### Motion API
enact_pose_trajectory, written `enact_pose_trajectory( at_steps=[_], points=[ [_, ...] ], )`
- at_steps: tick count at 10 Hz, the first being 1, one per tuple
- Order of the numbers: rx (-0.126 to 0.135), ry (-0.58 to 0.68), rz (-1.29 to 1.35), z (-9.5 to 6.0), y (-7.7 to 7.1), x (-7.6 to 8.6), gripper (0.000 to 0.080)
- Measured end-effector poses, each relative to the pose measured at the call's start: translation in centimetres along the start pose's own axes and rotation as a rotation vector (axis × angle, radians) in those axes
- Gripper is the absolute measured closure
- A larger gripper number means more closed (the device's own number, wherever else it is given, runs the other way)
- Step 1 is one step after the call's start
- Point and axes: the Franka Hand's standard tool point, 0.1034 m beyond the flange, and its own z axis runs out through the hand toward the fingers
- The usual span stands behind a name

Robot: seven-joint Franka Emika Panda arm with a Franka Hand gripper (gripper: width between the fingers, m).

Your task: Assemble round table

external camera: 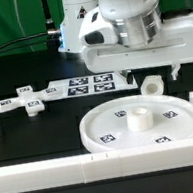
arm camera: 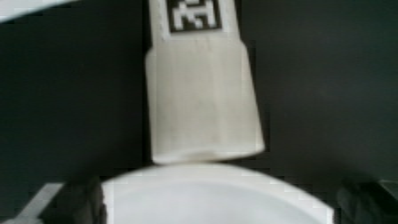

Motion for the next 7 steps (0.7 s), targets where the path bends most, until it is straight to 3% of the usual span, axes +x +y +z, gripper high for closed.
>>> enact_pose_trajectory(
  at_steps=[7],
  points=[
    [-0.029, -0.379, 0.009, 2.0, 0.5, -0.2, 0.0151]
  ],
)
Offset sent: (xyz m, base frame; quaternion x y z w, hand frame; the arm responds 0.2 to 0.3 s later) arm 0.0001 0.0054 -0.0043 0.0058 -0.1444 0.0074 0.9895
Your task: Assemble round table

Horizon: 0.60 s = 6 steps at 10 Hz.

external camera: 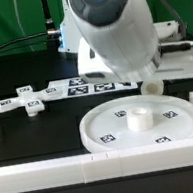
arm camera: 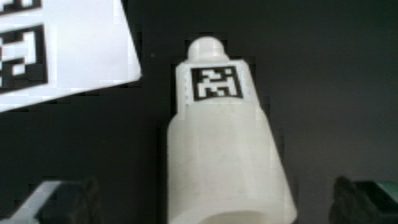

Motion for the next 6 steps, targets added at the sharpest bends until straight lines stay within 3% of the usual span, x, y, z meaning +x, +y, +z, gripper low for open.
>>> enact_pose_trajectory(
  at_steps=[1, 6],
  points=[
    [-0.011, -0.062, 0.000, 0.5, 0.1, -0.4, 0.0151],
    [-0.026, -0.045, -0.002, 2.7, -0.3, 0.3, 0.0151]
  ],
)
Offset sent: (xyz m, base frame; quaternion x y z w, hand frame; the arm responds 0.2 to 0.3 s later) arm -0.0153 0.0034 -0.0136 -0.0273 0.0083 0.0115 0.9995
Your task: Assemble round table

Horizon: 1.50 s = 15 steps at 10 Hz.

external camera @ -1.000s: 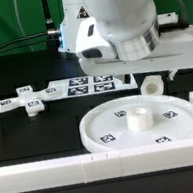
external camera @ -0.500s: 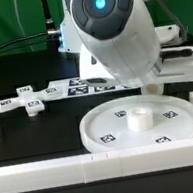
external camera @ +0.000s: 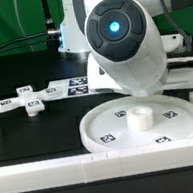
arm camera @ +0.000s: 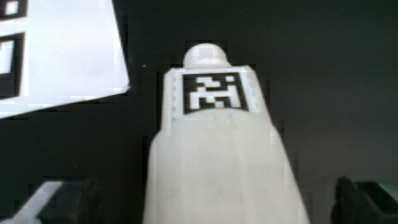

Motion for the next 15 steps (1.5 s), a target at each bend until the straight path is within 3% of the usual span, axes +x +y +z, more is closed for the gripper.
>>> enact_pose_trajectory(
  at_steps=[2, 3, 4, 5, 8, 10, 13, 15],
  points=[
    [0.000, 0.004, 0.002, 0.3, 0.0, 0.1, 0.0151],
    [-0.001, 0.004, 0.001, 0.3, 0.0, 0.1, 0.0247],
    [-0.001, 0.004, 0.001, 0.3, 0.0, 0.1, 0.0247],
    [-0.001, 0.004, 0.001, 0.3, 0.0, 0.1, 0.0393],
    [0.000, 0.004, 0.000, 0.2, 0.1, 0.1, 0.0393],
    [0.001, -0.006, -0.005, -1.1, 0.2, -1.2, 0.0393],
    [0.008, -0.019, -0.018, -5.1, 0.5, -3.7, 0.0392],
    [0.014, 0.025, -0.023, -5.6, 0.2, -3.2, 0.0392]
  ],
)
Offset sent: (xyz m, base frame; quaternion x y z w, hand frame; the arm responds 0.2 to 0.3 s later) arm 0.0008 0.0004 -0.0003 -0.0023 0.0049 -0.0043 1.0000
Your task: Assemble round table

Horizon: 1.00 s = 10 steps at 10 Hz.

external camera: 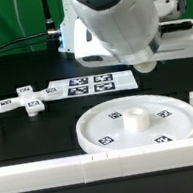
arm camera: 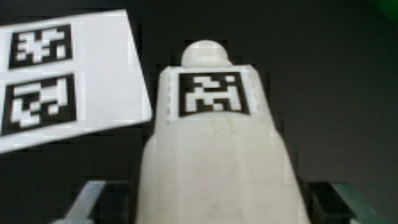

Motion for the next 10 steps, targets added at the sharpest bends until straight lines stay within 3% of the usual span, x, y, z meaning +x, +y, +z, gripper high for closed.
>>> enact_pose_trajectory(
  at_steps=[2, 3, 4, 7, 10],
  points=[
    [0.001, 0.005, -0.001, 0.0, 0.0, 0.1, 0.0392],
    [0.006, 0.135, -0.032, -0.7, 0.1, 1.5, 0.0390],
    [0.008, 0.194, -0.048, -1.2, 0.3, 0.9, 0.0390],
    [0.030, 0.410, -0.103, -5.8, -0.5, 1.4, 0.0390],
    [0.039, 0.604, -0.109, -5.9, -0.8, 1.9, 0.0390]
  ],
)
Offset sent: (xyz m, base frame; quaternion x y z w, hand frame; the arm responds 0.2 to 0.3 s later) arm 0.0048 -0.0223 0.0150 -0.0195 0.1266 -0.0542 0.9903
